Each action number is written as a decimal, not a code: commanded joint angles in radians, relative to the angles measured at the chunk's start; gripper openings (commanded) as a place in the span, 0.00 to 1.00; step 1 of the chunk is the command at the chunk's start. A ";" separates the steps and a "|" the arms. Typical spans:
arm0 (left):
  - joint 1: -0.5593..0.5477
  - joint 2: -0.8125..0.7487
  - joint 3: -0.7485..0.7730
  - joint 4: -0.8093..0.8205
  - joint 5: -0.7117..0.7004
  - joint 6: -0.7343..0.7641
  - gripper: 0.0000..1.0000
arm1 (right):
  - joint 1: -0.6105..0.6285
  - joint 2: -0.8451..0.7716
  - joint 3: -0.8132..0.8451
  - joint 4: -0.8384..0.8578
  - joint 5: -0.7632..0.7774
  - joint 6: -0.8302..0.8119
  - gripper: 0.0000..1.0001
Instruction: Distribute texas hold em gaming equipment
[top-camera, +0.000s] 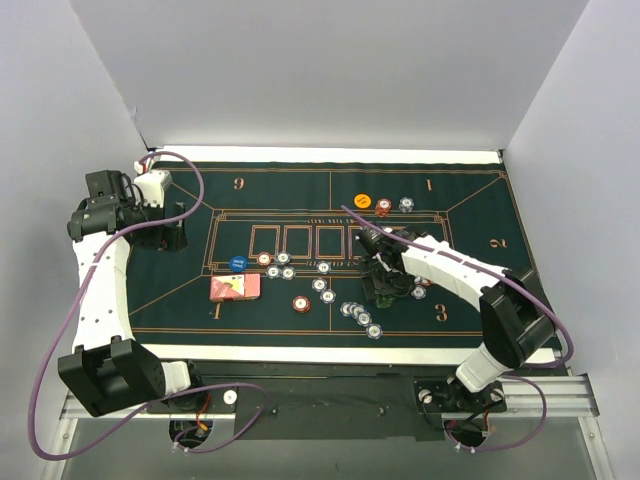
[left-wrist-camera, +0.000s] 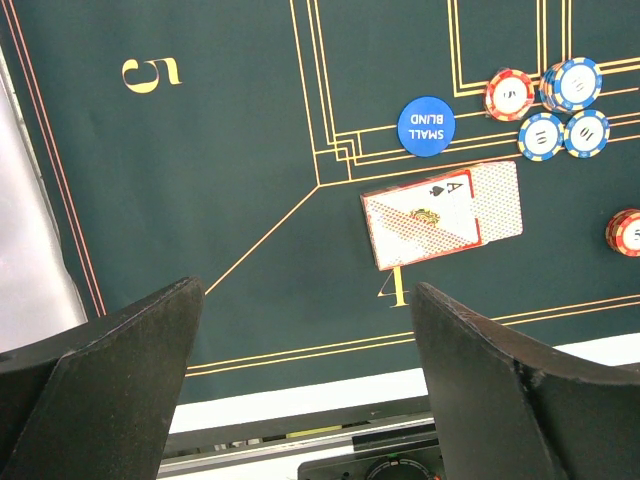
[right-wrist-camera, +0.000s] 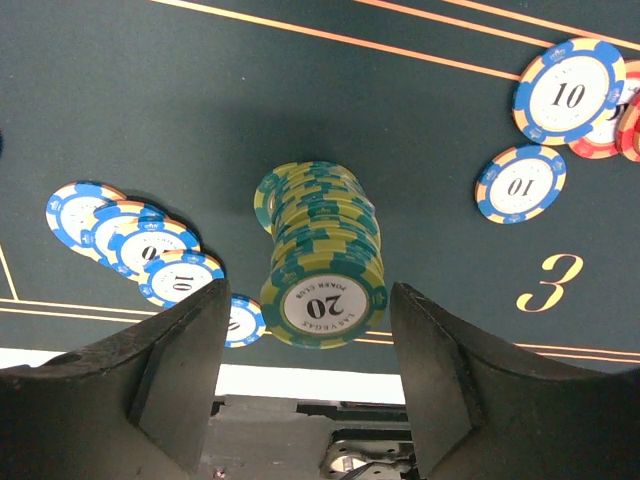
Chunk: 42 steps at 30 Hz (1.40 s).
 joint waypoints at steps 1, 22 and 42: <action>0.006 -0.008 0.026 0.012 0.006 0.001 0.96 | 0.002 0.022 -0.007 -0.010 0.001 -0.006 0.58; 0.006 -0.011 0.030 0.007 0.009 0.004 0.96 | 0.002 -0.028 -0.010 -0.026 0.017 -0.003 0.38; 0.004 -0.019 0.026 0.006 0.011 0.004 0.96 | 0.001 -0.065 0.038 -0.069 0.043 -0.003 0.31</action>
